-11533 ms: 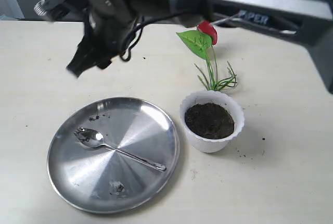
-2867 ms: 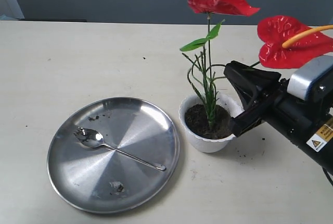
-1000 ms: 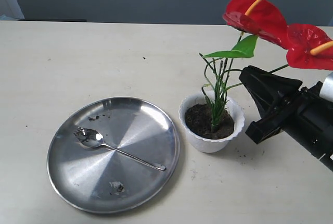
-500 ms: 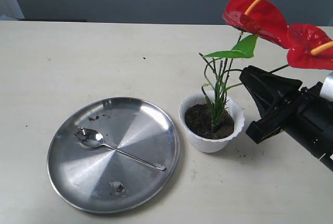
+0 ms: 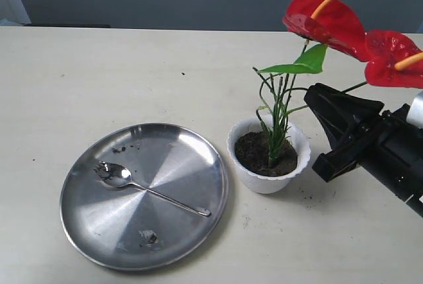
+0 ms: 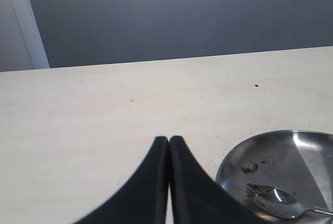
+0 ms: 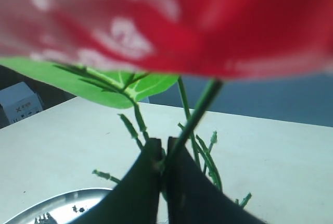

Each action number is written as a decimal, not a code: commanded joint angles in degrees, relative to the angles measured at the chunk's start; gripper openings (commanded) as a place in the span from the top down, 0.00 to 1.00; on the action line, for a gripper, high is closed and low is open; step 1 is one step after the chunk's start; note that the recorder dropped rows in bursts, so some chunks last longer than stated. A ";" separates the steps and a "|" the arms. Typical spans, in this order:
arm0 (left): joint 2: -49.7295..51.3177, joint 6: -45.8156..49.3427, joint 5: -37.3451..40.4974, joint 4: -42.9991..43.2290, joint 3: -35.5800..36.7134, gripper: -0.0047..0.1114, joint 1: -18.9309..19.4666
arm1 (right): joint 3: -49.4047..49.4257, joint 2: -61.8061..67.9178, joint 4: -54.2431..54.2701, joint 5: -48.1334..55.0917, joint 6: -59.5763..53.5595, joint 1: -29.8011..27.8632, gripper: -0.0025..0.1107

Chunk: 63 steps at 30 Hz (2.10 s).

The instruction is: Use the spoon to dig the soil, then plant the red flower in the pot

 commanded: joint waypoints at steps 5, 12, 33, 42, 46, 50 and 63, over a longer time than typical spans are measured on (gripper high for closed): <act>-0.30 -0.22 -0.03 0.00 -0.21 0.96 -0.27 | 0.50 0.30 -0.24 5.29 0.01 -0.17 0.66; -0.30 -0.22 -0.03 0.00 -0.21 0.96 -0.27 | 0.50 0.20 0.42 5.06 0.01 -0.17 0.66; -0.30 -0.22 -0.03 0.00 -0.21 0.96 -0.27 | -1.98 -30.91 56.72 48.13 -41.65 -0.17 0.98; -0.30 -0.22 -0.03 0.00 -0.21 0.96 -0.27 | -2.97 -31.10 65.71 54.88 -47.14 -0.17 0.98; -0.30 -0.22 -0.03 0.00 -0.21 0.96 -0.27 | -2.97 -31.10 65.71 54.88 -47.14 -0.17 0.98; -0.30 -0.22 -0.03 0.00 -0.21 0.96 -0.27 | -2.97 -31.10 65.71 54.88 -47.14 -0.17 0.98; -0.30 -0.22 -0.04 0.00 -0.21 0.96 -0.16 | -2.97 -51.20 63.74 53.61 -51.67 -5.58 0.98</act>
